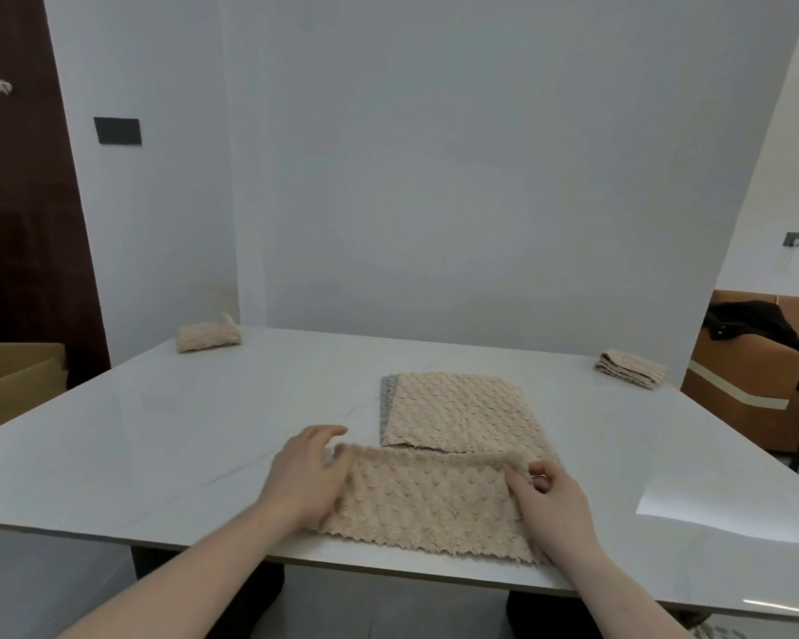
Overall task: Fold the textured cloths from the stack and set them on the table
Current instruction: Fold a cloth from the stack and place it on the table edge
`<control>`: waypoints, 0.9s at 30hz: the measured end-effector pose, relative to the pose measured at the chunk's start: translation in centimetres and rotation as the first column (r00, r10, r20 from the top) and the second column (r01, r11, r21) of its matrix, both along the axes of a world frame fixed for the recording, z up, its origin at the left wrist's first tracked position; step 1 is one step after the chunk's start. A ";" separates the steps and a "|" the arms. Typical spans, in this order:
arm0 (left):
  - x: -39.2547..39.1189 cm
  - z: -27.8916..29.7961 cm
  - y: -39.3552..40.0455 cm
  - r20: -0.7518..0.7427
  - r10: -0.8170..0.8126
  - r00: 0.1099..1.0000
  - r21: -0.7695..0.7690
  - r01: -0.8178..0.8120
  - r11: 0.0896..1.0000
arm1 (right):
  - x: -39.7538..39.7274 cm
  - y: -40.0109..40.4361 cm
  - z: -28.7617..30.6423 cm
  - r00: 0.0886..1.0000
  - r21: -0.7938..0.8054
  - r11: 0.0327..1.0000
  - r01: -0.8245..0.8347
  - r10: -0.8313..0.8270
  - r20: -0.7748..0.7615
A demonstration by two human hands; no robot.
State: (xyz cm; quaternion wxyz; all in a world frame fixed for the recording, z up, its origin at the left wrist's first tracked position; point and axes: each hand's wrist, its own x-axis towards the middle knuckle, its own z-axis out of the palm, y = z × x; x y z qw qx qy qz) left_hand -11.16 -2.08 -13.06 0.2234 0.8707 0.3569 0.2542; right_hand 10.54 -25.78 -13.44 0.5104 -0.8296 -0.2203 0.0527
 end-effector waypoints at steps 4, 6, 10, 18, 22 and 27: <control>-0.7 -1.7 0.5 -0.087 0.041 0.995 0.023 -0.039 0.999 | 0.4 0.0 0.1 0.999 0.051 0.998 0.024 -0.022 -0.029; -0.5 -1.8 0.5 -0.104 0.030 0.994 0.044 -0.025 0.999 | 0.4 0.0 0.4 0.999 0.059 0.998 0.014 -0.011 -0.047; -0.3 -1.7 0.7 -0.100 0.031 0.995 0.036 -0.028 0.999 | 0.8 0.3 1.5 0.997 0.028 0.999 -0.024 0.026 -0.070; -0.4 -1.6 0.8 -0.076 0.016 0.997 0.020 -0.015 1.000 | 0.0 2.6 7.7 0.980 0.013 0.992 -0.126 0.126 -0.152; -0.5 -1.6 0.8 -0.065 0.014 0.998 0.005 -0.014 1.000 | -1.5 4.5 9.9 0.961 0.056 0.982 -0.179 0.186 -0.203; -0.7 -1.5 0.8 -0.015 0.022 1.000 -0.039 -0.023 0.999 | -4.3 7.2 11.2 0.926 0.099 0.959 -0.266 0.282 -0.250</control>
